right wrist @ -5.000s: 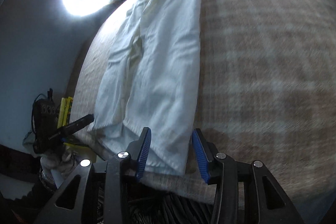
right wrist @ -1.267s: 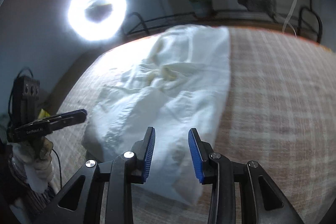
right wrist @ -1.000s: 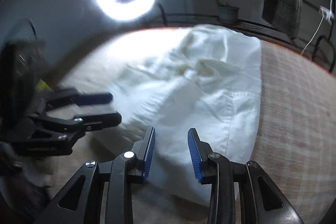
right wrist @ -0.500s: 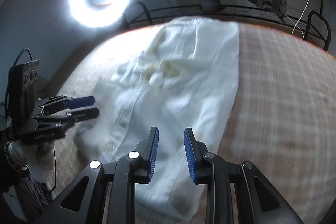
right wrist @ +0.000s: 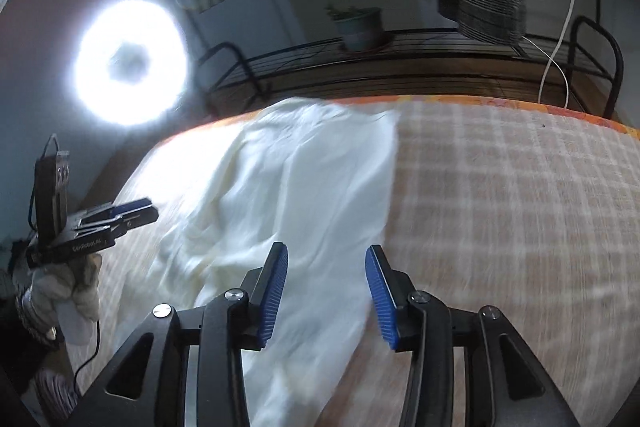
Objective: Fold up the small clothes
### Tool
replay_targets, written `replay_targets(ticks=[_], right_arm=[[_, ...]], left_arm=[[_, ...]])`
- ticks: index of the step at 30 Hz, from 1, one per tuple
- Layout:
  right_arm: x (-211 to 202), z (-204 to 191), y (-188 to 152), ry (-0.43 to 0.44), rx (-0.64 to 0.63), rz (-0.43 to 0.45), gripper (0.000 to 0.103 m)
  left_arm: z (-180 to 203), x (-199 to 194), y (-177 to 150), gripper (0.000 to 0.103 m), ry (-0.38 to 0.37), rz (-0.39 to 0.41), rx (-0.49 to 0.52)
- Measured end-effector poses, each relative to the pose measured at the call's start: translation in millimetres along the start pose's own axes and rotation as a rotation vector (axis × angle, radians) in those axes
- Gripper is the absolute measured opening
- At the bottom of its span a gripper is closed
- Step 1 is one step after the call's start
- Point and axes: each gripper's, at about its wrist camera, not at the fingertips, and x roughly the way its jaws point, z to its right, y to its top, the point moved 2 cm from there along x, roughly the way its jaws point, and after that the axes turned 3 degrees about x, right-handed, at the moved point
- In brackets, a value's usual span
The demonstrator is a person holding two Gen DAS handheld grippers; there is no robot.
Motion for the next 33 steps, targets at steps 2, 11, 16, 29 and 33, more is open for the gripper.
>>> replay_targets(ticks=[2,11,16,29,33], right_arm=[[13.6,12.4,13.1,0.009,0.035,-0.006,0.050],[76.5,43.0,57.7,0.054,0.130,-0.030,0.055],[99.2,48.8,74.6,0.079,0.128,-0.036,0.056],[142.0,43.6,98.0,0.208,0.122,-0.086,0.019],[126.6,31.7,104.8,0.199,0.047,-0.018,0.007]], left_arm=[[-6.0,17.1,9.4,0.046,-0.005,-0.019,-0.026],[-18.3,70.2,40.6,0.046,0.022,-0.047,-0.034],[-22.8,87.2,61.5,0.053,0.017,-0.027,-0.039],[-13.8,114.0,94.8,0.004,-0.022,-0.025,-0.039],[-16.4,81.3,98.4,0.004,-0.068,0.100,-0.088]])
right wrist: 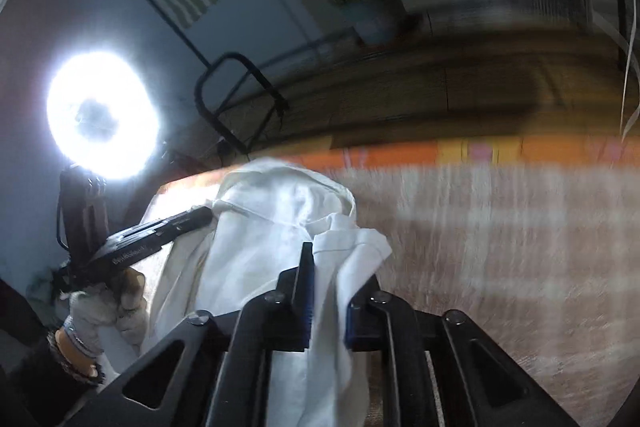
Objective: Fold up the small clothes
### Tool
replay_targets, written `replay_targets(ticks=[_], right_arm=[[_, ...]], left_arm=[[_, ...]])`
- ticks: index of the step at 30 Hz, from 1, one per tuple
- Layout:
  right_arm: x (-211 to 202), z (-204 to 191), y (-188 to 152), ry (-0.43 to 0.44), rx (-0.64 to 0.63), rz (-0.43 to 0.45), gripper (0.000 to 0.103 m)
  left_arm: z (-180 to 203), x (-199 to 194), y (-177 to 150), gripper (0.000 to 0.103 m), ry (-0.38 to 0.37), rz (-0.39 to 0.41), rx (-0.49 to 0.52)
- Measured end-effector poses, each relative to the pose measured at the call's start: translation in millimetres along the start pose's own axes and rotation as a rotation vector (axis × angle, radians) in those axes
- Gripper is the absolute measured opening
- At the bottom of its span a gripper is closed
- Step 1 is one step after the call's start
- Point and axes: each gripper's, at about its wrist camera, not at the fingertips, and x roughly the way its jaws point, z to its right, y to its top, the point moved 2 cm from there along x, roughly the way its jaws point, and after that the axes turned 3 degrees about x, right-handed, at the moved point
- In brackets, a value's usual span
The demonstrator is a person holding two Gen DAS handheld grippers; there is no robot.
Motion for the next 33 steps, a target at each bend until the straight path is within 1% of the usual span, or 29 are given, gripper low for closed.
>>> replay_targets(ticks=[2,4,6,7,9,10,12,16,21,26,30,33], right_arm=[[-14.9,-4.5,4.3,0.020,-0.016,0.063,0.007],[-20.2,-4.1,5.6,0.018,-0.016,0.090,0.007],[-13.2,-5.3,2.7,-0.015,-0.042,0.069,0.006],[-4.7,-5.7,0.8,-0.054,-0.053,0.046,0.007],[5.4,-6.6,-0.1,-0.096,-0.062,0.013,0.007],[7.4,-7.8,-0.1,-0.105,-0.062,0.006,0.007],[3.8,-10.2,3.3,-0.089,-0.059,0.017,0.007],[-18.9,-18.4,4.1,-0.060,-0.088,0.044,0.007],[-50.8,-37.6,3.5,-0.021,-0.125,0.083,0.007],[-89.8,-64.7,-9.2,-0.004,-0.177,0.110,0.007],[-119.7,-80.6,-27.5,0.008,-0.183,0.130,0.007],[-134.0,-93.3,-43.1,-0.006,-0.207,0.126,0.007]], left_arm=[[-1.5,-11.1,0.1,0.004,0.007,0.034,0.002],[-2.4,-9.6,-0.8,0.004,0.012,0.022,0.010],[-1.4,0.1,-3.7,0.004,0.053,-0.015,0.032],[0.1,3.1,-5.0,0.004,0.066,-0.025,0.043],[4.9,8.1,-7.3,0.004,0.097,-0.043,0.071],[6.3,6.0,-6.7,0.004,0.096,-0.039,0.072],[9.1,-1.6,-4.5,0.004,0.079,-0.020,0.065],[17.4,-30.3,0.5,0.004,0.044,0.019,0.091],[29.5,-80.2,2.1,0.004,0.011,0.075,0.131],[44.7,-129.8,-14.3,0.004,0.018,0.112,0.185],[57.5,-158.5,-32.1,0.004,0.029,0.124,0.214],[65.1,-175.3,-45.3,0.004,0.029,0.126,0.214]])
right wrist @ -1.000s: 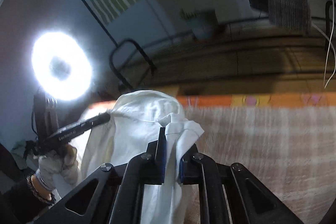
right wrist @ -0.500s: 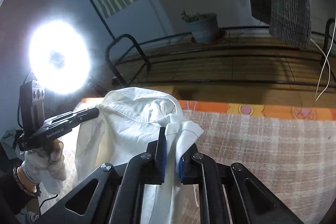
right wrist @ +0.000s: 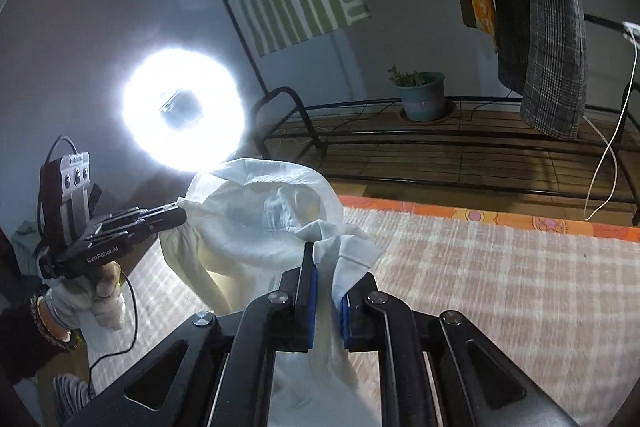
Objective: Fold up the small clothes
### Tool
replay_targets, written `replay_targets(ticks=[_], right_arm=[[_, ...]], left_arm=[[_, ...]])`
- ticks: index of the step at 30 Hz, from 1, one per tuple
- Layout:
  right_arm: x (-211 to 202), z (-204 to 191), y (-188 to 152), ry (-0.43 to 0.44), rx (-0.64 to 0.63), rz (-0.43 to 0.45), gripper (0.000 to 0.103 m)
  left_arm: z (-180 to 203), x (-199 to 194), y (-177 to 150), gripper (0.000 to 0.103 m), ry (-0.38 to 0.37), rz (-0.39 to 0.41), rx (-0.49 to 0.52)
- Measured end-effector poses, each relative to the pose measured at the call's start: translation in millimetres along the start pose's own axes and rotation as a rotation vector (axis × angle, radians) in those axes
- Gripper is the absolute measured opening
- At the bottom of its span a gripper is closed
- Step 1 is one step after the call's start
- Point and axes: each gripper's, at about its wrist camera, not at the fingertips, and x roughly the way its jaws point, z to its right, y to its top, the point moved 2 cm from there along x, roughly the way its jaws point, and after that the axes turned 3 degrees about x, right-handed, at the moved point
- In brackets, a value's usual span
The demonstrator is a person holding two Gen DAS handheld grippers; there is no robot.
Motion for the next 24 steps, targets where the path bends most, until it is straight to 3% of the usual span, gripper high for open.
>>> replay_targets(ticks=[16,24], right_arm=[[-63.7,-66.3,-85.8,0.001,-0.058,-0.048,0.007],[-78.1,-74.8,-103.7,-0.004,-0.051,-0.057,0.007]], left_arm=[[38.6,-78.9,-78.1,0.004,0.034,-0.025,0.030],[52.0,-101.2,-98.0,0.004,0.041,-0.024,0.083]])
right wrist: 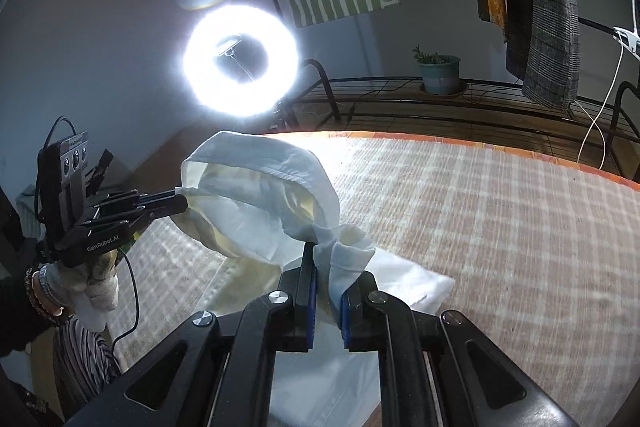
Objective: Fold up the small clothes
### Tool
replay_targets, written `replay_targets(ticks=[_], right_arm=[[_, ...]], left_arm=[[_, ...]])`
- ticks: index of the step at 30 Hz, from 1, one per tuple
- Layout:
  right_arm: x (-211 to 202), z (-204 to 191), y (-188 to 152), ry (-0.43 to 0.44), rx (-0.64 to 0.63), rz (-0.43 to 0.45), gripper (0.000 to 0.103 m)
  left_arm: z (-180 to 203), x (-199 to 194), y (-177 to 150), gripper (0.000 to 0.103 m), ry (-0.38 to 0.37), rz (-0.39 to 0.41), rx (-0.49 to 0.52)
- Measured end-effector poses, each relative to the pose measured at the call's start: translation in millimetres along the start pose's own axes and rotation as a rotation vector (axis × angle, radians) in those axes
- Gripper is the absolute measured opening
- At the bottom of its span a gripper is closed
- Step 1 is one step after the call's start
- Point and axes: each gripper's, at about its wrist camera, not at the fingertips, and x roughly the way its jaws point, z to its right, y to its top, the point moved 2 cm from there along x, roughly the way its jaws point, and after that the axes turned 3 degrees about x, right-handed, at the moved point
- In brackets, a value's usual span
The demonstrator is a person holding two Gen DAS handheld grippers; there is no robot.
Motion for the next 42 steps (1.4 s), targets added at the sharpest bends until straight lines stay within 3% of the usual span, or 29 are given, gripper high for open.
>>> replay_targets(ticks=[12,17,22,26,27,28,30,31,34,39,40,41,42], right_arm=[[-5.7,-14.6,-29.4,-0.004,-0.012,-0.048,0.007],[-7.4,-24.1,-52.5,-0.036,-0.073,-0.106,0.008],[-12.8,-31.1,-81.4,-0.051,-0.122,-0.182,0.031],[-27.8,-25.9,-102.5,-0.049,-0.092,-0.218,0.034],[-32.8,-22.7,-106.1,-0.043,-0.070,-0.209,0.035],[-38.2,-18.8,-109.8,-0.035,-0.037,-0.195,0.038],[-47.8,-4.9,-114.0,-0.010,0.075,-0.154,0.054],[-51.1,2.7,-115.7,0.005,0.134,-0.130,0.059],[-47.1,26.3,-121.3,0.050,0.310,-0.096,0.058],[-26.5,44.4,-125.7,0.131,0.476,-0.081,0.056],[-19.9,45.0,-126.6,0.131,0.485,-0.091,0.049],[-11.7,46.2,-128.1,0.130,0.498,-0.106,0.034],[-6.4,47.0,-129.8,0.140,0.511,-0.120,0.029]], left_arm=[[4.7,-9.8,-32.3,0.004,-0.019,-0.036,0.003],[16.1,-11.0,-64.0,0.004,-0.041,-0.113,0.050],[26.5,-17.6,-96.4,0.004,-0.084,-0.203,0.090],[26.6,-38.8,-111.9,0.004,-0.127,-0.223,0.072],[23.5,-43.5,-112.1,0.007,-0.132,-0.217,0.053],[18.7,-47.1,-111.3,0.017,-0.138,-0.212,0.020],[2.1,-47.1,-106.8,0.036,-0.159,-0.205,-0.088],[-4.7,-44.3,-105.2,0.037,-0.164,-0.207,-0.138],[-23.6,-20.3,-101.7,0.039,-0.225,-0.254,-0.294],[-39.7,18.2,-112.7,0.039,-0.287,-0.309,-0.487],[-40.8,24.9,-116.2,0.032,-0.298,-0.323,-0.519],[-41.3,31.6,-119.3,0.021,-0.310,-0.335,-0.544],[-41.5,35.9,-120.9,0.001,-0.322,-0.345,-0.558]])
